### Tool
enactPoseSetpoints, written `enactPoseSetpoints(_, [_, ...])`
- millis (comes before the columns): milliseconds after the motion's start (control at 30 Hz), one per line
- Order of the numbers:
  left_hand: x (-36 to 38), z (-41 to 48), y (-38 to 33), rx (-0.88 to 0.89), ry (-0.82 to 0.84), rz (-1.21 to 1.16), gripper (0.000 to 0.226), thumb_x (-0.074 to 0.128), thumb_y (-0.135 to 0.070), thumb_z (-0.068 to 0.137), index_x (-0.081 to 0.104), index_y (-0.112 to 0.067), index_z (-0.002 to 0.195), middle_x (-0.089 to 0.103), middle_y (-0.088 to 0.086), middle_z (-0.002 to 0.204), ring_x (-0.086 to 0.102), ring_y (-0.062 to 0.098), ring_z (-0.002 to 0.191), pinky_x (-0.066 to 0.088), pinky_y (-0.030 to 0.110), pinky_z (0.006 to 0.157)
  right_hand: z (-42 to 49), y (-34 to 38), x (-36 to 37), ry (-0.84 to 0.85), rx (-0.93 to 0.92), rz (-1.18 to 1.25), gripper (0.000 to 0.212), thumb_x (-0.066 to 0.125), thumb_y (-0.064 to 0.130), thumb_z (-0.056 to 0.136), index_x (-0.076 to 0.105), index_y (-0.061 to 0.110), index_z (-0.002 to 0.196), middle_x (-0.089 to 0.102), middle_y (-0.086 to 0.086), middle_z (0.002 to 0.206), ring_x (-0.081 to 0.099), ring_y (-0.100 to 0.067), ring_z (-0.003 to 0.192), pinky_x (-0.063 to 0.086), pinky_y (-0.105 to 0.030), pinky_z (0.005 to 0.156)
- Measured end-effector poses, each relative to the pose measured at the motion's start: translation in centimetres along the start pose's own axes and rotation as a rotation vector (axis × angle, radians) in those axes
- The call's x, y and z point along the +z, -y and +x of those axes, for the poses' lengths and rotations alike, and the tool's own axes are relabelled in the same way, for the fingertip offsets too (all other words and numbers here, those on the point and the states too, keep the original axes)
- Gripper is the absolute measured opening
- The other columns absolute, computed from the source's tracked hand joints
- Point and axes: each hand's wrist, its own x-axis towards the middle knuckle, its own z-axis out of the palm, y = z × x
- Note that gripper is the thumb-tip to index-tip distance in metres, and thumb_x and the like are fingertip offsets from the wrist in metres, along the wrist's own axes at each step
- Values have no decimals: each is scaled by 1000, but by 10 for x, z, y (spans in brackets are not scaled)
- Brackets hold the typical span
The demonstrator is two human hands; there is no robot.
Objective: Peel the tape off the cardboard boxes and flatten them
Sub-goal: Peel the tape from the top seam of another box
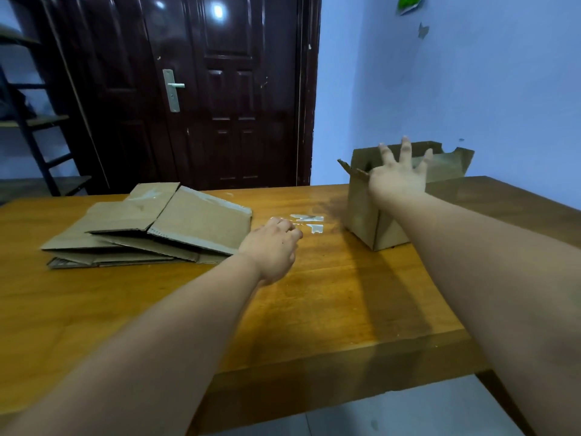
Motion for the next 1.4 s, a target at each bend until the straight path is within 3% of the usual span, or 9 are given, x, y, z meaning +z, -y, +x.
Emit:
enactPoseSetpoints(133, [-9,-14,4,-70,-24,-55,39,44,-27,97,48,-21,136,22,3,155,28,22,139,38,41,104,-16,13,-16,-142,-62,27,40,32,17,98,64,21,123,38,-15,142,22,-36,141,4,-60,116])
enactPoseSetpoints(333, [-22,-38,12,-240,-14,-165,40,43,-32,97,48,-18,134,21,7,154,28,27,138,35,46,108,-40,36,-57,-292,-211,305,38,45,44,99,64,12,105,48,-9,110,43,-29,115,33,-45,99])
enactPoseSetpoints(533, [-44,-68,21,-521,-109,-363,33,43,-18,95,51,-10,127,31,13,147,41,32,126,42,43,94,-50,51,-108,-328,-99,981,41,52,46,95,49,13,71,50,-2,75,50,-26,81,34,-32,67])
enactPoseSetpoints(700, [-54,-92,36,-786,-263,-1025,18,39,-15,99,57,-15,101,63,11,114,57,27,94,44,34,77,-60,48,-133,-267,67,1345,33,50,39,95,60,10,82,57,-4,83,53,-23,86,40,-30,72])
enactPoseSetpoints(800, [-62,-112,42,-885,-258,-1575,26,34,-22,103,58,-15,113,65,8,117,62,24,98,47,34,82,-68,47,-132,-225,208,1681,22,53,28,94,63,12,85,61,-1,85,58,-19,83,43,-25,65])
enactPoseSetpoints(933, [-75,-134,35,-778,-58,-1884,50,25,-50,102,58,-13,108,65,13,117,59,29,112,41,42,101,-81,63,-122,49,465,2162,6,62,22,88,61,16,89,66,-3,85,62,-23,73,55,-33,63])
enactPoseSetpoints(1067, [-86,-144,30,-653,-232,-2302,75,22,-67,95,57,-7,124,68,21,114,62,36,109,43,50,102,-100,98,-110,359,603,2179,28,64,28,88,64,20,115,71,0,105,67,-23,76,56,-43,53])
enactPoseSetpoints(1267, [-97,-171,59,-721,-706,-2511,82,32,-84,78,59,-19,119,67,15,113,63,36,105,54,49,84,-131,111,-81,611,806,1877,20,51,18,96,68,11,103,71,-1,102,68,-22,91,55,-34,86])
enactPoseSetpoints(1400, [-85,-188,73,-643,-609,-2476,65,49,-72,80,67,-17,111,69,11,116,65,32,107,48,50,95,-156,112,-65,676,677,1771,28,47,17,100,63,11,79,65,-6,52,60,-23,60,52,-29,39])
